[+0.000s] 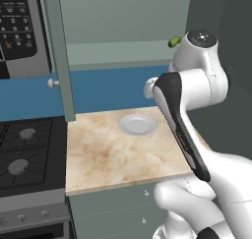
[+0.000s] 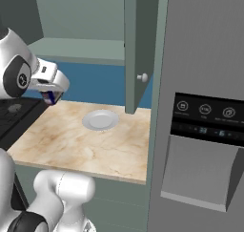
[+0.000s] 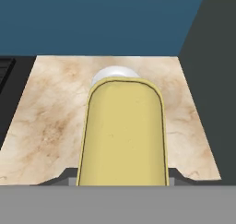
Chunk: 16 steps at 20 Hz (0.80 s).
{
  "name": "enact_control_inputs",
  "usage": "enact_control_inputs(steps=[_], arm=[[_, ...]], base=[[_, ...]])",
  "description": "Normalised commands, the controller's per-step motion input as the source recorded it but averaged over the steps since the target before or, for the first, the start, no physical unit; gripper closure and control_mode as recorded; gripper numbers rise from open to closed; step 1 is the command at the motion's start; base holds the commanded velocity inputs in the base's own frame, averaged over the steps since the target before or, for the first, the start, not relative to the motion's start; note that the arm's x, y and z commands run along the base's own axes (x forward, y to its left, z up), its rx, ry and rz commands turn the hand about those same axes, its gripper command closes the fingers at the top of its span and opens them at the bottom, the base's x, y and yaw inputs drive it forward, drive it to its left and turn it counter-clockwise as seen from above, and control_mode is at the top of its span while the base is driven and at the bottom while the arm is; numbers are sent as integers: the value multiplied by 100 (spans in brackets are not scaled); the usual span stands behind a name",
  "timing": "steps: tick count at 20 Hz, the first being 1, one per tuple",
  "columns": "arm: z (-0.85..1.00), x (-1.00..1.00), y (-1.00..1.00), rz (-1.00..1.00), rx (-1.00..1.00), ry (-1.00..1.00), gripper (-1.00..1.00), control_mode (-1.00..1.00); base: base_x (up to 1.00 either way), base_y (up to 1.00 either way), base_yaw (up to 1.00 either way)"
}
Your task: Pick the canned food and boxed food from the counter and place them in the cabinets closest to them.
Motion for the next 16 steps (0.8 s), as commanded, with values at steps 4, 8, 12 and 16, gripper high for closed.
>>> enact_control_inputs(steps=[4, 8, 12, 16], arm=[[46, -1, -7, 4, 1, 0, 100, -100], [45, 0, -3, 4, 1, 0, 100, -100], [36, 0, 0, 5, 1, -1, 100, -100], [14, -3, -1, 2, 1, -7, 100, -100]], base=[[0, 0, 0], [0, 0, 0], [0, 0, 0], [0, 0, 0]])
